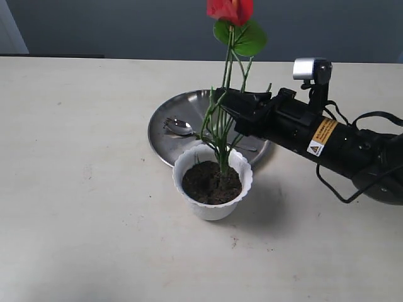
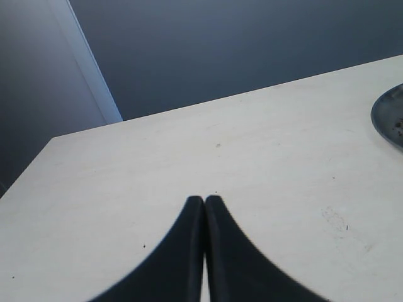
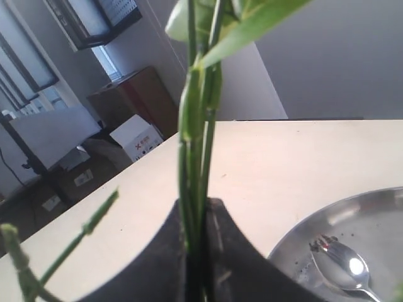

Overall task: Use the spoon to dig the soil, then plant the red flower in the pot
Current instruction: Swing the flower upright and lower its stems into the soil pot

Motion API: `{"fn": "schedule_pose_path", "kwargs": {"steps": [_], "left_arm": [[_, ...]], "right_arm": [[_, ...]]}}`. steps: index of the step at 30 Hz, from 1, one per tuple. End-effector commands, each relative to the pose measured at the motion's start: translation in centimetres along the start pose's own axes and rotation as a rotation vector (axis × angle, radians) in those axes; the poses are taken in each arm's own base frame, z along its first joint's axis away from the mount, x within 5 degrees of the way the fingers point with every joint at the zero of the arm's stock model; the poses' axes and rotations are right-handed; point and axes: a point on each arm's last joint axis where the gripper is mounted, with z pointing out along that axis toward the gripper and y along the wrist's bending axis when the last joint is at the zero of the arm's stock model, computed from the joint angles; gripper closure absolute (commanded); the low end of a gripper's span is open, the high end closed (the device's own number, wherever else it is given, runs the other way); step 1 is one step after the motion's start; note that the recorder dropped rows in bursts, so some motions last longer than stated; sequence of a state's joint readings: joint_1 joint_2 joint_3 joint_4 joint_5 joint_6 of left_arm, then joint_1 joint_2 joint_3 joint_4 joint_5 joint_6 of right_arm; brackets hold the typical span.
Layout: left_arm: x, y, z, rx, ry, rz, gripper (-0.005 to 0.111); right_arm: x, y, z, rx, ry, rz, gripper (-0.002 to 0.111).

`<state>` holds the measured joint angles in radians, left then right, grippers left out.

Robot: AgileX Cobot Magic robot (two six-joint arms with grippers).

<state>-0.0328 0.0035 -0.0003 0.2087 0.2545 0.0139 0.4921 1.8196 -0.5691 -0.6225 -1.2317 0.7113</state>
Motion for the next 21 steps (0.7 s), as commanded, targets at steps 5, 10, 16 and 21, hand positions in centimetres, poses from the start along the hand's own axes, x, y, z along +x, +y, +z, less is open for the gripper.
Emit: {"fn": "schedule_pose_path", "kwargs": {"steps": [5,10,16,21], "left_arm": [[-0.1,0.0,0.0,0.0,-0.014,-0.008,0.106],[-0.1,0.0,0.0,0.0,-0.014,-0.008,0.106],[-0.1,0.0,0.0,0.0,-0.014,-0.008,0.106],[-0.1,0.0,0.0,0.0,-0.014,-0.008,0.106]], "right_arm": [[0.1,1.3,1.6,-0.069,0.016,-0.02,0.109],[-0.2,2.9,3.1,-0.113,-0.015,-0.023,0.109],[0.3,2.8,3.1,-0.109,0.027,-0.077,0.109],[0.0,2.5,3.0,-0.071,-0.005,-0.086,0.109]]}}
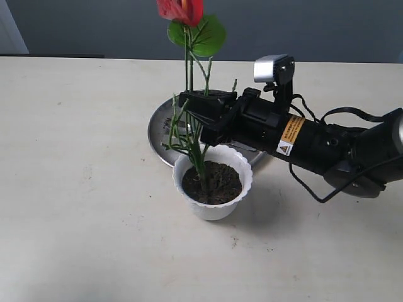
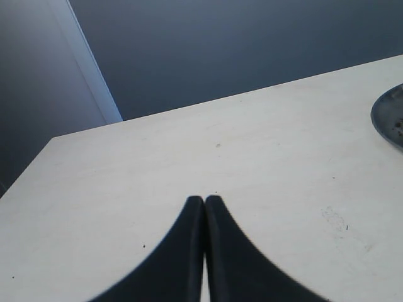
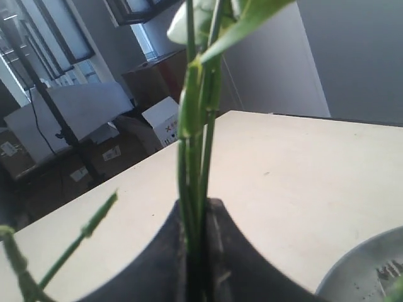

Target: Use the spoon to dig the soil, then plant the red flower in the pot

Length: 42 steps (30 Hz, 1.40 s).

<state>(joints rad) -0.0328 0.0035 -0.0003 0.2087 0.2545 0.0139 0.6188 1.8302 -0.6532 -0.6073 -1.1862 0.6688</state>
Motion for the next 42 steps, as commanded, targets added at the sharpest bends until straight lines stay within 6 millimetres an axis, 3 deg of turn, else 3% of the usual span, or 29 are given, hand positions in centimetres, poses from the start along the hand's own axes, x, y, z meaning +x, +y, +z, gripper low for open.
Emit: {"fn": "schedule_pose_path", "kwargs": {"steps": [1,20,42], "left_arm": [[-0.1,0.0,0.0,0.0,-0.014,-0.008,0.106],[-0.1,0.0,0.0,0.0,-0.014,-0.008,0.106],[-0.1,0.0,0.0,0.0,-0.014,-0.008,0.106]], "right_arm": [[-0.3,-0.4,-0.1,0.036,-0.028,-0.011,0.109],[5.2,-2.7,-0.5,0.178,0.367,-0.02,0.109],[5.6,-2.1,-0.6,0.087,0.429,-0.157,0.109]]}}
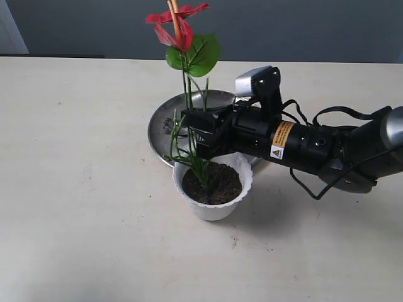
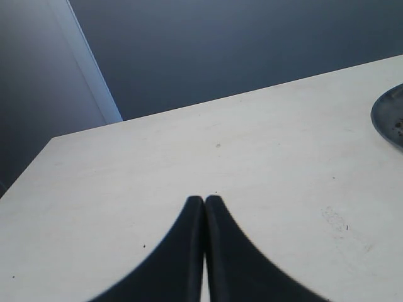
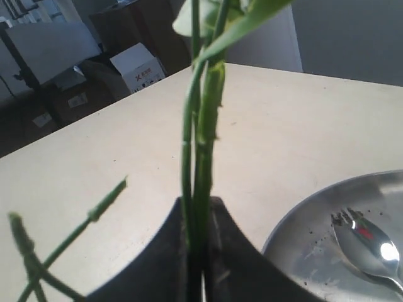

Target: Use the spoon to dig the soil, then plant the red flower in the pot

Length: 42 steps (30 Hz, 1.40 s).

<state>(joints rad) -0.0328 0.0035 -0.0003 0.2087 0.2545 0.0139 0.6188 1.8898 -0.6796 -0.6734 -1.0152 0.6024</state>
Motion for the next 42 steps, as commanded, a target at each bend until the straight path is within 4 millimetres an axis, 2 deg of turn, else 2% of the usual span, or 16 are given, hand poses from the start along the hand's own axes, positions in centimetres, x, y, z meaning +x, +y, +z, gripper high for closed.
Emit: {"fn": "schedule_pose_path", "kwargs": {"steps": [1,9,18,25,34,42], "left_arm": [[-0.1,0.0,0.0,0.0,-0.014,-0.008,0.106],[-0.1,0.0,0.0,0.0,-0.014,-0.008,0.106],[-0.1,0.0,0.0,0.0,-0.014,-0.008,0.106],[-0.1,0.0,0.0,0.0,-0.014,-0.008,0.106],[-0.1,0.0,0.0,0.0,-0.014,-0.008,0.106],[-0.1,0.0,0.0,0.0,-0.014,-0.008,0.106]], "right_arm": [[3.2,-0.5,-0.5,0.026,0.235,-0.088,0.109],[3.7,-0.1,-0.7,-0.026,0.307,-0.174,0.109],[3.5,-0.8,-0.7,0.065,0.293,-0.111,0.109],[3.6,-0.7,-0.7,0.051,0.3,-0.125,0.109],[2.6,-0.1,-1.0,0.025,0.294,-0.177,0.109],[2.8,0.2,-1.1,-0.005,0.318,-0.191,0.109]]}}
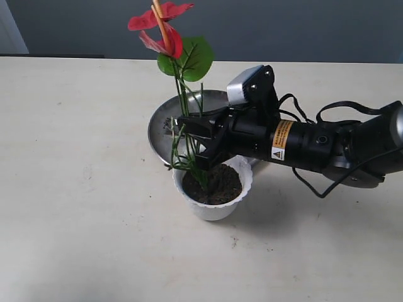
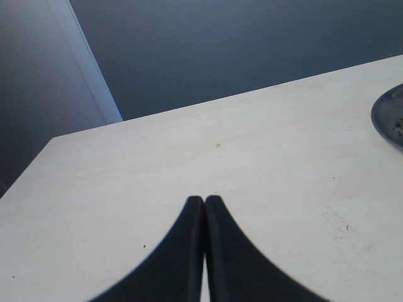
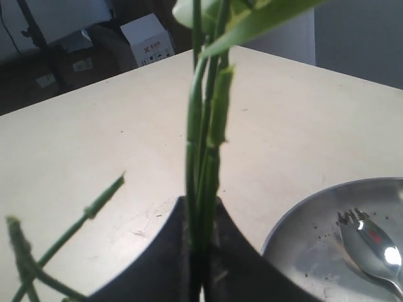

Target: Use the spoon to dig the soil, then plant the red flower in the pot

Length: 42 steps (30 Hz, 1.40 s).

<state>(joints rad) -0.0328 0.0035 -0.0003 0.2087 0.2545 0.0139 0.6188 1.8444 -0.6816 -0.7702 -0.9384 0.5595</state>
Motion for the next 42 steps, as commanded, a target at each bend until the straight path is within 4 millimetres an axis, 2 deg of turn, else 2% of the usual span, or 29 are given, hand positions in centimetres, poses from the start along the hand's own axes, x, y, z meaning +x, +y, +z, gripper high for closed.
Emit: {"fn": "schedule_pose_path", "kwargs": {"steps": [1,9,19,27,42], "left_arm": [[-0.1,0.0,0.0,0.0,-0.014,-0.008,0.106],[-0.1,0.0,0.0,0.0,-0.014,-0.008,0.106],[-0.1,0.0,0.0,0.0,-0.014,-0.008,0.106],[-0.1,0.0,0.0,0.0,-0.014,-0.008,0.106],[-0.1,0.0,0.0,0.0,-0.014,-0.008,0.106]], "right_arm": [[3.5,0.0,-0.6,0.011,0.254,-0.058,0.109],[5.0,0.5,-1.8,0.038,0.275,-0.027,0.109],[5.5,1.6,-3.0,0.013,0.236,-0.028,0.109],[5.5,2.3,-4.8,0.076,0.23,0.021,0.109],[6.2,2.2,-5.3,0.128,0.268,0.105,0.109]]}}
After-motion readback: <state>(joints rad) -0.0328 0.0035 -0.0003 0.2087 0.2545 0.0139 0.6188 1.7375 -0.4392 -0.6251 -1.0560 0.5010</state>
